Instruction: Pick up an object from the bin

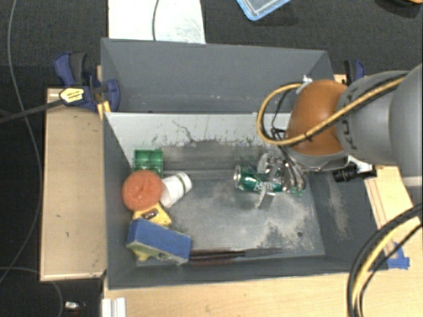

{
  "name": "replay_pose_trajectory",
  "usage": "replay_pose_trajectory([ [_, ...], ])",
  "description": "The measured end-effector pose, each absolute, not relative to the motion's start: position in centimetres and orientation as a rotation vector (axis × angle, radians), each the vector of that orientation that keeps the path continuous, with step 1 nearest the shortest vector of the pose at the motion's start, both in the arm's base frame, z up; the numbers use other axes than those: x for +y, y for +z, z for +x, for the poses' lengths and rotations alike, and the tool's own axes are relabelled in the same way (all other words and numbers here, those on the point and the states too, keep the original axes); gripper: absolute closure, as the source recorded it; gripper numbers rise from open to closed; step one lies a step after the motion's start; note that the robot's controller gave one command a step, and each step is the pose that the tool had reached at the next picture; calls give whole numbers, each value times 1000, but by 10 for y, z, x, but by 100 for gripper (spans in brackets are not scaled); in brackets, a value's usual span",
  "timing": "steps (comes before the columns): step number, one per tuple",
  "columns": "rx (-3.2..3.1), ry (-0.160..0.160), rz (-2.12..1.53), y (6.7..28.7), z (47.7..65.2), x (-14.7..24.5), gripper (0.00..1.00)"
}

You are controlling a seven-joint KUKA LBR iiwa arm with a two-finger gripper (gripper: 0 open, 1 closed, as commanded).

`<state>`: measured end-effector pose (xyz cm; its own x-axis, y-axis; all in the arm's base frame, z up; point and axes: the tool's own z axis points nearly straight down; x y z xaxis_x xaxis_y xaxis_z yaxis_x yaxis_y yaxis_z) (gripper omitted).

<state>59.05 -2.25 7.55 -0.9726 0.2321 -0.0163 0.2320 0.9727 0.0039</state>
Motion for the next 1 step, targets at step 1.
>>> replay_pose_trajectory([
  [1, 3093, 5, 423, 76, 589, -18, 0],
])
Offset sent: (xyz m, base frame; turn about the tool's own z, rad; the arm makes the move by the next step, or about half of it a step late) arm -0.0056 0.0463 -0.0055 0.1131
